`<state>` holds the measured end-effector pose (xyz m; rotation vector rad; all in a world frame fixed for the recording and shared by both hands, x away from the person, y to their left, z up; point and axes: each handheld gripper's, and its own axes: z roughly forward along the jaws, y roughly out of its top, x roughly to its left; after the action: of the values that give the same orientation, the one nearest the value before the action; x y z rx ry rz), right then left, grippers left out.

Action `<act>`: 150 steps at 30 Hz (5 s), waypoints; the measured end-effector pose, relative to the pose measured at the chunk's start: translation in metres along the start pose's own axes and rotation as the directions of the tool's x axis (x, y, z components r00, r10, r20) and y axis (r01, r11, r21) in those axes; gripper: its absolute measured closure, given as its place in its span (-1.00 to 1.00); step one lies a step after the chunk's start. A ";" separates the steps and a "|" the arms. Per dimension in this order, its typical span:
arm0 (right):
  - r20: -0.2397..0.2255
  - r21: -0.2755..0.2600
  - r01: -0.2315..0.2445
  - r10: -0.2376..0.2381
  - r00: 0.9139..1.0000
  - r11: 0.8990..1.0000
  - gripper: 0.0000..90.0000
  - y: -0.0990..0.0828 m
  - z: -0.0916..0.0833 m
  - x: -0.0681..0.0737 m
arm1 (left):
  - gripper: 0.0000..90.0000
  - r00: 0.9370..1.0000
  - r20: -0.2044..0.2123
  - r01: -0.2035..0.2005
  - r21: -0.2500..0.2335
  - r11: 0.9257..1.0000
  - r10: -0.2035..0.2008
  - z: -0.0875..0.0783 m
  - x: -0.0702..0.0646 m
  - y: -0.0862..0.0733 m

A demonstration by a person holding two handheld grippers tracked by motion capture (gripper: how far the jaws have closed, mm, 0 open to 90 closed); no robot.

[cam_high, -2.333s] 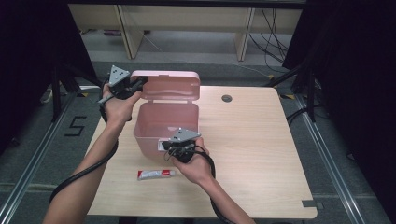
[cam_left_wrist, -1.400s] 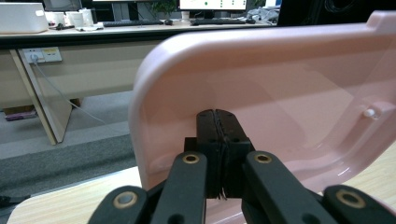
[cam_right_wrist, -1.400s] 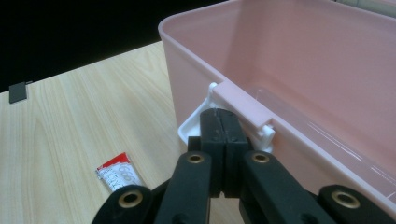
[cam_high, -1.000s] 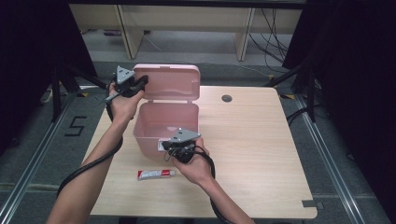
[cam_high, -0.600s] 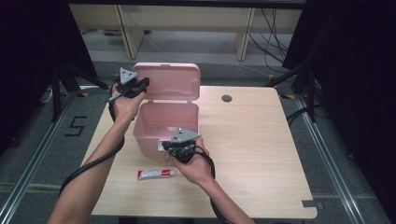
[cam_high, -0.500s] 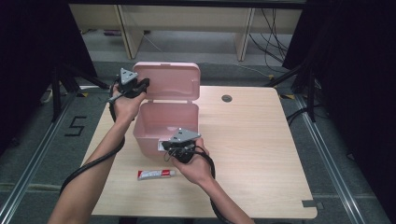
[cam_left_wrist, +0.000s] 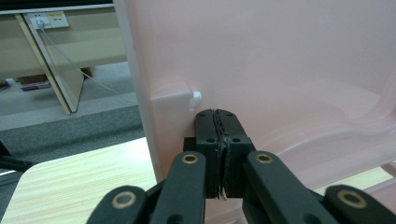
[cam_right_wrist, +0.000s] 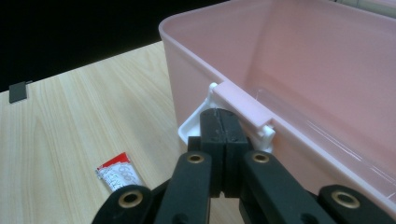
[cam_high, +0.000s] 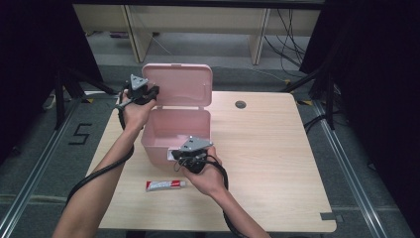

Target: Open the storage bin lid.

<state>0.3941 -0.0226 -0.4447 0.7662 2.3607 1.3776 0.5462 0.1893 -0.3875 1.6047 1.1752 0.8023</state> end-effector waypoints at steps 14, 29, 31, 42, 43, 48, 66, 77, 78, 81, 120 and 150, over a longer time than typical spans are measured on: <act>0.002 0.003 -0.017 0.017 1.000 1.000 1.00 0.000 -0.001 0.001 | 0.94 1.000 -0.004 -0.008 0.053 0.999 0.008 0.007 0.001 -0.002; 0.000 -0.004 -0.004 0.004 1.000 1.000 1.00 -0.001 0.000 0.000 | 0.92 1.000 -0.004 -0.011 0.084 0.996 0.012 0.014 0.002 -0.004; 0.001 -0.002 -0.017 0.017 1.000 1.000 1.00 -0.001 0.000 0.001 | 0.91 1.000 -0.005 -0.011 0.088 0.996 0.012 0.014 0.002 -0.005; -0.001 -0.008 -0.015 0.015 1.000 1.000 1.00 -0.002 0.000 0.001 | 0.85 1.000 0.012 -0.013 0.119 0.993 0.011 0.016 0.003 -0.009; -0.002 -0.008 -0.018 0.018 1.000 1.000 1.00 -0.002 0.000 0.001 | 0.84 1.000 0.013 -0.012 0.118 0.993 0.010 0.015 0.002 -0.009; -0.002 -0.008 -0.013 0.013 1.000 1.000 1.00 -0.001 0.000 0.001 | 0.74 0.999 0.033 -0.015 0.105 0.994 0.012 0.008 0.001 -0.009; -0.003 -0.009 -0.024 0.024 1.000 1.000 1.00 -0.001 0.001 0.000 | 0.26 0.986 0.153 -0.073 0.061 0.995 0.063 -0.053 -0.008 -0.013; -0.012 0.002 -0.020 0.020 1.000 1.000 1.00 0.000 0.000 -0.001 | 0.21 0.970 0.228 -0.091 0.042 0.995 0.079 -0.099 -0.008 -0.028; -0.012 0.004 -0.020 0.020 1.000 1.000 1.00 0.000 0.000 -0.001 | 0.21 0.968 0.240 -0.091 0.038 0.995 0.079 -0.104 -0.009 -0.030; -0.013 0.005 -0.019 0.019 1.000 1.000 1.00 0.000 0.000 -0.001 | 0.21 0.963 0.249 -0.120 0.039 0.992 0.107 -0.118 -0.010 -0.036; -0.016 0.023 -0.018 0.019 1.000 1.000 1.00 0.002 0.000 -0.002 | 0.17 0.775 0.562 -0.455 0.177 0.872 0.290 -0.154 -0.024 -0.116; -0.027 0.013 -0.021 0.021 0.999 1.000 1.00 0.002 0.001 -0.003 | 0.01 0.687 0.670 -0.545 0.218 0.810 0.281 -0.141 -0.041 -0.126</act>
<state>0.3974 -0.0231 -0.4435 0.7826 2.3914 1.3912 0.3667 0.2045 -0.4591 2.3138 0.4944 0.2424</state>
